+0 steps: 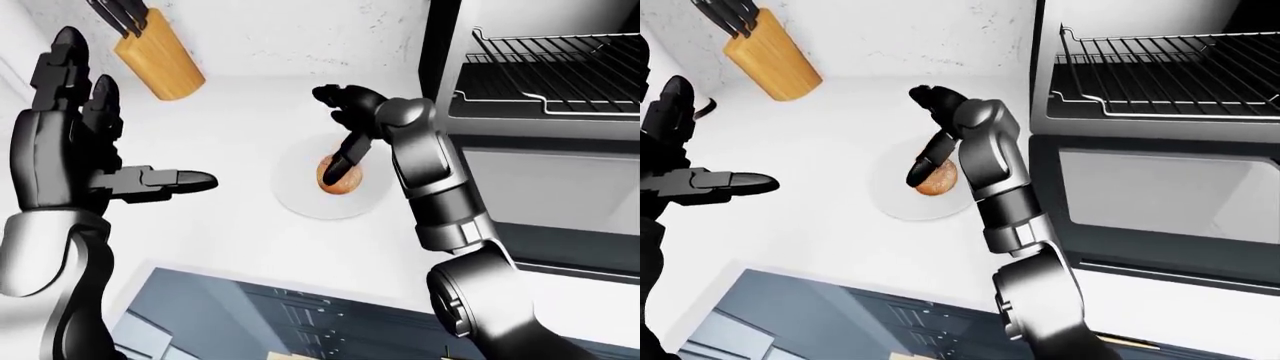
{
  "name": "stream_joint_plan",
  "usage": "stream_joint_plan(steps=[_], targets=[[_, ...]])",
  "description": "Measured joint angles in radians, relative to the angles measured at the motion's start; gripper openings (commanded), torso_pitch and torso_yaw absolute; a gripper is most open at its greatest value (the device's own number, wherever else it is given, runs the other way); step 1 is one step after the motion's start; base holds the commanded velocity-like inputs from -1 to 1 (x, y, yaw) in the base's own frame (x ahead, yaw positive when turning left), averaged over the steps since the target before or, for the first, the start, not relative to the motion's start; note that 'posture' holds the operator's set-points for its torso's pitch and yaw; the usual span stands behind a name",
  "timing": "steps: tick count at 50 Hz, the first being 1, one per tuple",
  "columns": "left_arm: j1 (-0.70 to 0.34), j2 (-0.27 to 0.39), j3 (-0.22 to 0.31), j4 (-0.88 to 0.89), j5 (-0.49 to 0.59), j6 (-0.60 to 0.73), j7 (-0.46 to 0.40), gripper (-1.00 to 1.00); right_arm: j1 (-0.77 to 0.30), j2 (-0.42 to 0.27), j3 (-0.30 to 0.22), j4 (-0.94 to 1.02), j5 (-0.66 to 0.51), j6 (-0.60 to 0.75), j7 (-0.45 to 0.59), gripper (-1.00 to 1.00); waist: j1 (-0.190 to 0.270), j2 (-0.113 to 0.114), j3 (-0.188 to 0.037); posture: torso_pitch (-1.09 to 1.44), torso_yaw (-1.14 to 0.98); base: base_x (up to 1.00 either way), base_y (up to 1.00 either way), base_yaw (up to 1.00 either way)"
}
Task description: Pick the bread from the top rack and place it on the plate on the counter.
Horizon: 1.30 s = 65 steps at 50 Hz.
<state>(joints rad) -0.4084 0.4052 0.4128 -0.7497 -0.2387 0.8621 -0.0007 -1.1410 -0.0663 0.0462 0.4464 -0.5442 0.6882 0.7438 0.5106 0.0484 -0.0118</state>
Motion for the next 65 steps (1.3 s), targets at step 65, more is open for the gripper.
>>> stream_joint_plan(steps=[65], targets=[[-0.022, 0.033, 0.031, -0.011, -0.027, 0.026, 0.010, 1.00, -0.338, -0.076, -0.067, -0.565, 0.233, 0.443, -0.295, 1.00, 0.006, -0.001, 0.032, 0.00, 0.41, 0.00, 0.00, 0.00]])
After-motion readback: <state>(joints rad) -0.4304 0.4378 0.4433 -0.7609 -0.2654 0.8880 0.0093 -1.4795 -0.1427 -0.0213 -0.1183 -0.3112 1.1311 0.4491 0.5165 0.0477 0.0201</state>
